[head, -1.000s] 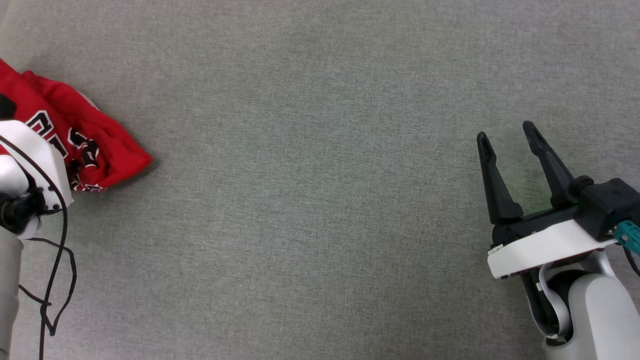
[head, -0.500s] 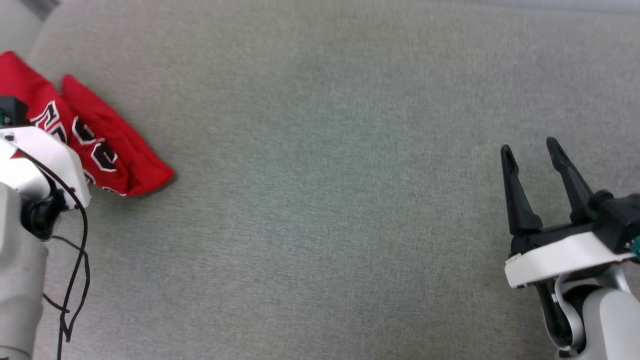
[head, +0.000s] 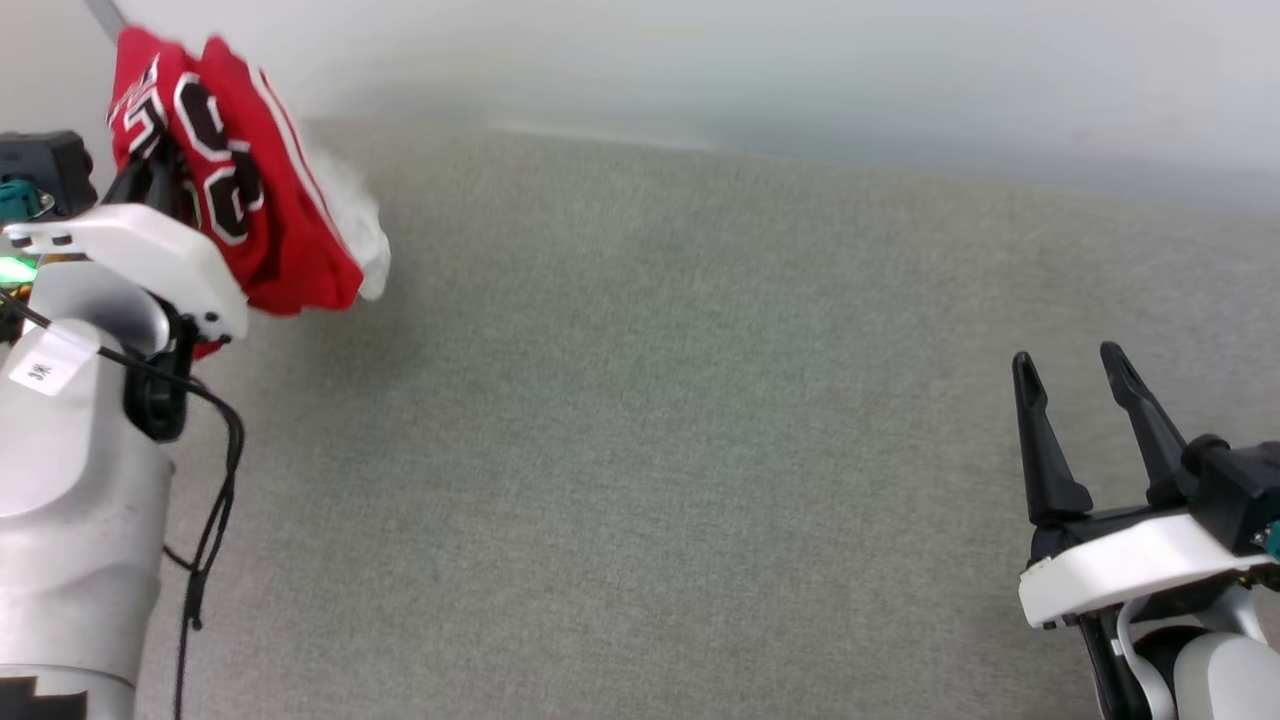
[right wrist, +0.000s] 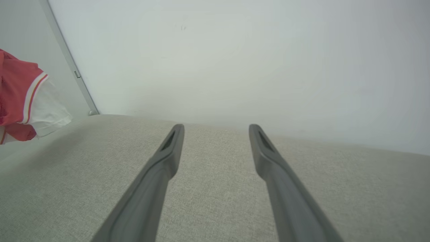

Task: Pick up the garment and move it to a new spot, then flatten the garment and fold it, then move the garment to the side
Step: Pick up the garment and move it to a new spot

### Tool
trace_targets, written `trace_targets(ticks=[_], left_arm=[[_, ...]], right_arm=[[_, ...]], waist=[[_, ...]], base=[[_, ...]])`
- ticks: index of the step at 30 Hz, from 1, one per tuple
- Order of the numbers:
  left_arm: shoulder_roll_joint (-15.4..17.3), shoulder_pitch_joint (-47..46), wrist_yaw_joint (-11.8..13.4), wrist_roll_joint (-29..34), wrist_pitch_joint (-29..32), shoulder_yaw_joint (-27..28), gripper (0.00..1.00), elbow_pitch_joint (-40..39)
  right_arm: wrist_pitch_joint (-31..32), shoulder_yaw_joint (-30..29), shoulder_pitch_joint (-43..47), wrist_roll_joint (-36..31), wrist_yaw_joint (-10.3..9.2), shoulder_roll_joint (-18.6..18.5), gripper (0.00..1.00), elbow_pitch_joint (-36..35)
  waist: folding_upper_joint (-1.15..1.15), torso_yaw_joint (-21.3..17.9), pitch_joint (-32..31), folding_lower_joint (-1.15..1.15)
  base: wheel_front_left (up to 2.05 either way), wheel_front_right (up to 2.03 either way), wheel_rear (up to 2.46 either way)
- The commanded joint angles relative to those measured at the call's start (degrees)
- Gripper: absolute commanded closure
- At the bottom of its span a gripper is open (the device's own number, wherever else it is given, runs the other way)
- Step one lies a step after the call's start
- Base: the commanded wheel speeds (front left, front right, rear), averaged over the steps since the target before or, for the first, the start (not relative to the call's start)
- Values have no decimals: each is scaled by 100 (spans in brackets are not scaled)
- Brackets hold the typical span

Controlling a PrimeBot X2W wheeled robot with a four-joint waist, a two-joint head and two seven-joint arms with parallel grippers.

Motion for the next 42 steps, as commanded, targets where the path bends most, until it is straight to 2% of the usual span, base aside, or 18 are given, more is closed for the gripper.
trace_targets(ticks=[1,7,10,11,14,24,29,38,39,40,41,42], left_arm=[[-85,-71,-42,21,-215,-21,100,-119],[-350,136,-113,-138,-483,-47,100,-445],[-552,339,-173,-264,-496,-115,100,-859],[-552,339,-173,-264,-496,-115,100,-859],[-734,574,-204,-345,-450,-210,100,-1222],[-1363,1540,-279,-400,-263,-876,100,-2206],[-1532,2032,-409,-324,-120,-1378,100,-2176],[-1740,2602,-488,-303,-113,-1905,100,-1930],[-1740,2620,-493,-287,-119,-1935,67,-1921],[-1727,2609,-465,-225,-165,-1963,9,-1926],[-1735,2599,-452,-225,-246,-1971,0,-1962],[-1736,2600,-415,-187,-336,-1968,0,-2000]], right_arm=[[20,-21,106,-4,-1,24,0,-31],[64,-93,316,32,-1,34,0,-79],[99,-125,448,115,0,36,0,-112],[99,-125,448,115,0,36,0,-112],[120,-152,521,180,0,36,0,-139],[111,-212,527,294,0,37,0,-214],[62,-215,428,373,0,37,0,-231],[-76,-206,260,421,0,36,0,-113],[-88,-213,247,406,0,36,0,-99],[-89,-221,242,402,0,36,0,-77],[-83,-220,236,405,0,37,0,-55],[-87,-215,231,387,0,37,0,-46]], waist=[[0,-125,-253,0],[0,-471,-547,0],[0,-860,-695,0],[0,-860,-695,0],[0,-1175,-739,0],[0,-2073,-418,0],[0,-2240,-74,0],[0,-2136,275,0],[0,-2100,268,0],[0,-2062,249,0],[0,-2027,217,0],[0,-1997,179,0]], base=[[0,0,0],[0,0,0],[0,0,0],[0,0,0],[0,0,0],[0,0,0],[0,0,0],[0,0,0],[0,0,0],[0,0,0],[0,0,0],[0,0,0]])
